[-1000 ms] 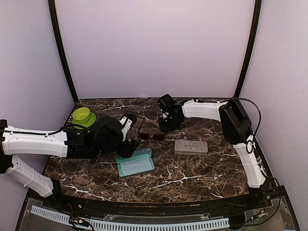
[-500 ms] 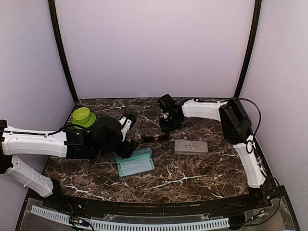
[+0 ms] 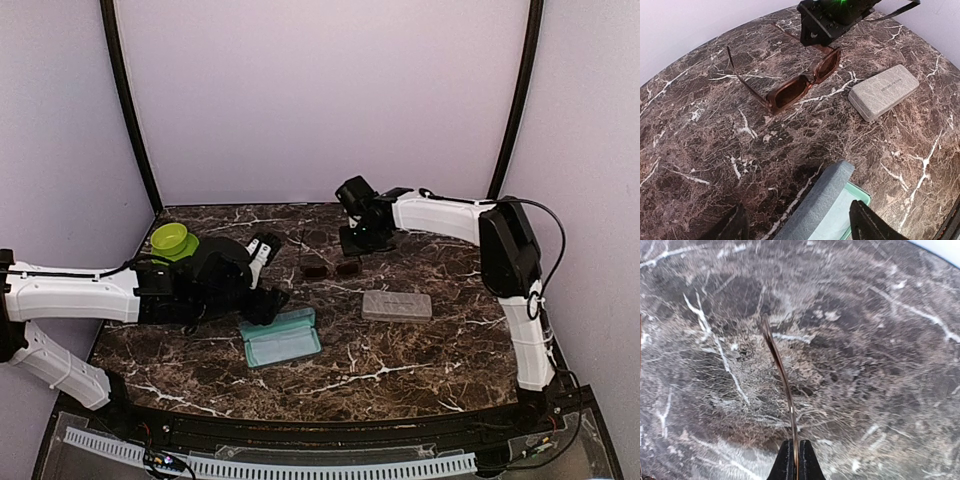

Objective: Organize the sunglasses
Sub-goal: Pick up the sunglasses from the center of the board.

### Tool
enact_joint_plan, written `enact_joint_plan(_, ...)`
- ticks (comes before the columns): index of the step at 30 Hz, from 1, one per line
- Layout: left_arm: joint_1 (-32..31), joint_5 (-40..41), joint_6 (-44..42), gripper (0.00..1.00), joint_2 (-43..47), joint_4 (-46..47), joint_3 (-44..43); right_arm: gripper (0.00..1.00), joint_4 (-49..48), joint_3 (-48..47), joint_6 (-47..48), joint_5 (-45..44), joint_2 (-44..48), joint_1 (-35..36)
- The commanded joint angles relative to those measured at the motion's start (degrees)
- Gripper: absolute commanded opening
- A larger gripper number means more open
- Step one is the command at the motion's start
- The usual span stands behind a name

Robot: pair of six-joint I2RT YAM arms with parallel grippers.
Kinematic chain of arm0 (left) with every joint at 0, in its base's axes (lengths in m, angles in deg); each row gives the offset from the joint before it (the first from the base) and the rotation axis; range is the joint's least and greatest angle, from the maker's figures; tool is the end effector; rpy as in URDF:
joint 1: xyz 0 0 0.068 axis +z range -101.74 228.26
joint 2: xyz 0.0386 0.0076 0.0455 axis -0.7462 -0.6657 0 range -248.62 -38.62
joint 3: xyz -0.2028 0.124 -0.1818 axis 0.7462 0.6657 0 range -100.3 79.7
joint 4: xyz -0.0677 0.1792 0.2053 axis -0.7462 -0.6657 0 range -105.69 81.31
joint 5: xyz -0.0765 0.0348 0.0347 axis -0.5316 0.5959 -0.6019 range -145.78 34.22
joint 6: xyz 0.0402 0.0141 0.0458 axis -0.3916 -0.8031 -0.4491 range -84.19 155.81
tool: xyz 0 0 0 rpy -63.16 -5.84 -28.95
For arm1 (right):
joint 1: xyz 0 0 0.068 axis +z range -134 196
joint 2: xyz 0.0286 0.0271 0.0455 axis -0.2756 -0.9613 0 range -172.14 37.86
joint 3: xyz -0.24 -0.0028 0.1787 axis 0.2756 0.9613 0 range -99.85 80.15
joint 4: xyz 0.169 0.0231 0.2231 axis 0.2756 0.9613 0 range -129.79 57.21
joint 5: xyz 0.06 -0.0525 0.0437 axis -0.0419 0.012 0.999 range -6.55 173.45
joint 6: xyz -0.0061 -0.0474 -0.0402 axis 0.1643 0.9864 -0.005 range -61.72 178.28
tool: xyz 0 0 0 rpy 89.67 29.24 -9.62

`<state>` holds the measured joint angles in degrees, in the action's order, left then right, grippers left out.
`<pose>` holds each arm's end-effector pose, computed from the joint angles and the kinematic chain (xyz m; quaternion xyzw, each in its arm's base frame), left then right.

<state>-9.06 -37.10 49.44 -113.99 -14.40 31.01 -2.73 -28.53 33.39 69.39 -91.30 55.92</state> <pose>0.1808 -0.2538 0.2658 0.2492 0.8317 -0.1602 0.4696 0.4202 0.3365 0.2013 -0.0907 0.9492 0.0494 0.2972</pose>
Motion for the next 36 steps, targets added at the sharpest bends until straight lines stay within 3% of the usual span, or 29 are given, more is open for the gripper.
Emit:
enact_joint_plan(1, 2.16, -6.82, 0.62, 0.73, 0.15, 1.99, -1.46, 0.00, -3.10, 3.67, 0.69, -1.94, 8.03, -0.87)
enact_joint_plan(5, 3.61, -11.37, -0.47, 0.83, 1.83, 4.26, -1.78, 0.00, -6.25, 9.94, 1.13, -1.75, 14.08, -0.90)
enact_joint_plan(9, 5.39, -17.16, -0.67, 0.86, 3.21, 6.68, -1.59, 0.00, -11.03, 17.77, 1.77, 0.62, 20.51, -0.67)
enact_joint_plan(19, 9.15, -26.64, 8.82, 0.84, 4.53, 13.01, 0.01, 0.00, -24.19, 37.03, 2.61, 3.98, 34.19, 2.00)
enact_joint_plan(36, 9.16, -27.74, 17.32, 0.72, -0.37, 18.54, -1.20, 0.00, -33.67, 50.24, 2.21, 3.77, 44.48, 6.99)
